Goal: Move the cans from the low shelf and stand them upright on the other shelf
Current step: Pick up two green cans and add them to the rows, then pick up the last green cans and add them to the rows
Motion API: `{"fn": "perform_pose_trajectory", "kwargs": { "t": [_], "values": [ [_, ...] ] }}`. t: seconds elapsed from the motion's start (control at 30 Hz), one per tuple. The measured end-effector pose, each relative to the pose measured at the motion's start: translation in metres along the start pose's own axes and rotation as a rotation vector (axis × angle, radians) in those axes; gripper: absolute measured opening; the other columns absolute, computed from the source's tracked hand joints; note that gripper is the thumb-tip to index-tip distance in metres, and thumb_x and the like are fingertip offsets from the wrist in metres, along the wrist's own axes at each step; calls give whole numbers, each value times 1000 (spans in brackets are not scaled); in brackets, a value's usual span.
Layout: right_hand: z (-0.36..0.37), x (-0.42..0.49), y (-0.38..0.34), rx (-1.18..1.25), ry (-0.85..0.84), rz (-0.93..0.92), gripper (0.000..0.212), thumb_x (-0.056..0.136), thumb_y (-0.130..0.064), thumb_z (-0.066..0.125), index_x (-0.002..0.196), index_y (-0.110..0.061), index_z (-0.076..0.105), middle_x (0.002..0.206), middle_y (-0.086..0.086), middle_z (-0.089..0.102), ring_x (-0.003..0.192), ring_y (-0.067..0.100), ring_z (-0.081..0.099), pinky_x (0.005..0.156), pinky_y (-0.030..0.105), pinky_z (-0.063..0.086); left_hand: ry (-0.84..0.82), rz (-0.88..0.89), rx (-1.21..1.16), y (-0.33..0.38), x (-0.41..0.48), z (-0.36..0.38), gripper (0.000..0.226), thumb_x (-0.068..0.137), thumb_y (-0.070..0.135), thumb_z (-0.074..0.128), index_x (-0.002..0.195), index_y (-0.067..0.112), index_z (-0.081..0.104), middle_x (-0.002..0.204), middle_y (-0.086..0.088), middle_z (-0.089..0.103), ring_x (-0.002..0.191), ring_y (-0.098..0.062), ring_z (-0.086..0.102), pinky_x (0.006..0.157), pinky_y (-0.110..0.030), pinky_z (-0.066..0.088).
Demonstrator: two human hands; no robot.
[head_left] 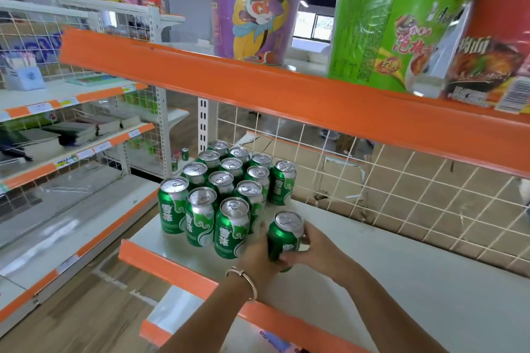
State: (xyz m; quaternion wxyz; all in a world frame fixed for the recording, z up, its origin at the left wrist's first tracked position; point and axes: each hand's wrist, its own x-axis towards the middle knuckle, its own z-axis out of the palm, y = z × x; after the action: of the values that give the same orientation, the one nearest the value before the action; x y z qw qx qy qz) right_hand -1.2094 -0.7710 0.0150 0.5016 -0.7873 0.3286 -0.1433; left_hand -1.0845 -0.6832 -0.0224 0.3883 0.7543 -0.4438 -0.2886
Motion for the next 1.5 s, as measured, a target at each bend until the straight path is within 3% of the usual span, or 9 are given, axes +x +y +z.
{"fn": "perform_pose_trajectory", "kwargs": {
  "t": [0.13, 0.27, 0.37, 0.73, 0.9, 1.1, 1.27, 1.37, 1.5],
  "values": [
    [15, 11, -1, -71, 191, -35, 62, 68, -17, 84, 122, -19, 54, 112, -5, 63, 101, 11, 58, 87, 22, 44, 7, 67, 223, -1, -28, 1, 85, 82, 23, 64, 147, 13, 9, 139, -5, 45, 122, -20, 49, 91, -20, 39],
    [27, 36, -7, -83, 376, -75, 54, 69, -13, 83, 118, -11, 59, 106, -1, 65, 95, 9, 57, 81, 21, 42, -63, 140, 308, -4, -58, 4, 73, 90, 23, 50, 149, 16, 9, 154, 1, 22, 142, -16, 20, 115, -24, 20],
    [29, 59, -6, -141, 441, -50, 53, 68, -16, 83, 115, -10, 60, 109, 4, 63, 98, 13, 58, 81, 19, 41, -82, 200, 352, -7, -76, -3, 61, 95, 27, 43, 148, 21, 15, 155, 9, 18, 145, -12, 9, 115, -21, 13],
    [31, 100, -3, -142, 544, 48, 56, 71, -20, 81, 117, -6, 54, 119, 16, 58, 108, 30, 57, 91, 35, 47, -98, 202, 394, -17, -102, -30, 43, 99, 25, 37, 141, 29, 35, 150, 13, 30, 138, 0, 26, 99, -1, 13],
    [30, 100, -2, -121, 548, 39, 55, 74, -15, 79, 120, -5, 50, 122, 16, 57, 114, 32, 54, 95, 40, 46, -135, 136, 440, -12, -99, -28, 44, 98, 21, 35, 141, 30, 36, 152, 12, 29, 141, -4, 23, 112, -16, 15],
    [30, 73, 0, -59, 503, 58, 74, 73, -15, 78, 135, -8, 37, 137, 17, 41, 132, 32, 36, 100, 35, 37, -118, 72, 457, -12, -91, -25, 40, 94, 32, 42, 134, 30, 45, 140, 12, 46, 131, -6, 39, 106, -15, 27],
    [4, 14, 25, -44, 477, 155, 96, 77, -28, 77, 151, -17, 16, 150, 12, 15, 138, 25, 25, 112, 35, 28, -189, 32, 323, 12, -60, -10, 58, 87, 48, 55, 137, 21, 40, 115, 2, 60, 105, -12, 55, 89, -16, 37],
    [-24, -36, 42, -39, 518, 173, 96, 75, -30, 80, 149, -18, 19, 146, 9, 20, 127, 22, 37, 109, 40, 37, -210, 50, 55, 36, -44, 20, 73, 79, 44, 68, 140, 21, 35, 128, -6, 56, 113, -16, 56, 84, -17, 41],
    [-65, -115, 58, 32, 562, 206, 94, 77, -32, 77, 149, -26, 17, 147, 1, 16, 118, 11, 36, 102, 33, 42, -251, 93, -186, 80, -45, 75, 85, 73, 31, 77, 142, 19, 30, 138, -13, 46, 115, -21, 52, 98, -31, 44]
  ]
}}
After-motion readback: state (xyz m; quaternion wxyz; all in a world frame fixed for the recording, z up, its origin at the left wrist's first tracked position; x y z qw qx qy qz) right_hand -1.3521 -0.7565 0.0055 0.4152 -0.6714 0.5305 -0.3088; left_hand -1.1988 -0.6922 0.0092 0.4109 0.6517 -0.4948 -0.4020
